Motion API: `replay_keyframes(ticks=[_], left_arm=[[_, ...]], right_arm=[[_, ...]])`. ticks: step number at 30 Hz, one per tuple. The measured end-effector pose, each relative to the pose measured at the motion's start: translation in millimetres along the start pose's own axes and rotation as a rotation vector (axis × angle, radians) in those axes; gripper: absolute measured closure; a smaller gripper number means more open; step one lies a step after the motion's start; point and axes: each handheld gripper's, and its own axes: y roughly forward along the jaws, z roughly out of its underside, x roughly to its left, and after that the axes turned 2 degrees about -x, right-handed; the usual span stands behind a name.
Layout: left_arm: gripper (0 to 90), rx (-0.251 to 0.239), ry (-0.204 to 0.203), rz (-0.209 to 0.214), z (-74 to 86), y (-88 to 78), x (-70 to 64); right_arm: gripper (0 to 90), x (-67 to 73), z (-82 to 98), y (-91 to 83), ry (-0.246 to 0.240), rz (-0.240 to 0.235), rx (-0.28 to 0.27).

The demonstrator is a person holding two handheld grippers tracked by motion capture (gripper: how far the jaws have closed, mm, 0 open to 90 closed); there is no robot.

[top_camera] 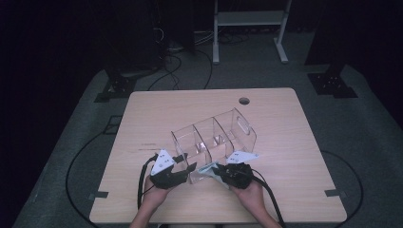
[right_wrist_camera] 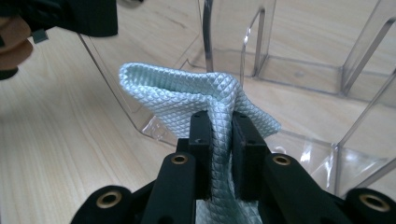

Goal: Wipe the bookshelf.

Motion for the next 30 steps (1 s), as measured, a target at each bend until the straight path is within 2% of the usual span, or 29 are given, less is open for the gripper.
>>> replay_keyframes(ticks=[3, 5, 8, 13, 16, 25, 30], left_arm=[[48.9, 0.002, 0.0, -0.001, -0.1, 0.1, -0.4], [49.0, 0.0, -0.002, -0.001, -0.2, 0.1, -0.2], [49.0, 0.002, -0.002, -0.002, -0.3, 0.1, -0.4], [49.0, 0.0, 0.002, -0.004, 0.3, 0.2, -0.4], [48.9, 0.0, 0.002, -0.006, 0.2, 0.3, -0.6], [48.8, 0.002, 0.003, -0.009, 0.8, 0.8, -1.0], [48.8, 0.0, 0.001, -0.006, 0.3, 0.5, -0.6]], right_arm=[[79.7, 0.7, -4.8, -4.9, 0.004, -0.004, -0.026], [79.7, 2.5, -15.3, -14.4, 0.002, -0.005, -0.075], [79.7, 3.3, -23.6, -20.0, -0.001, -0.007, -0.111], [79.7, 0.7, -17.7, -17.4, 0.019, -0.028, -0.124], [79.7, 0.7, -14.3, -14.3, 0.014, -0.023, -0.106], [79.7, -7.9, 17.8, 14.8, 0.047, -0.027, 0.023], [79.7, -7.4, 17.9, 16.6, 0.044, -0.016, 0.05]])
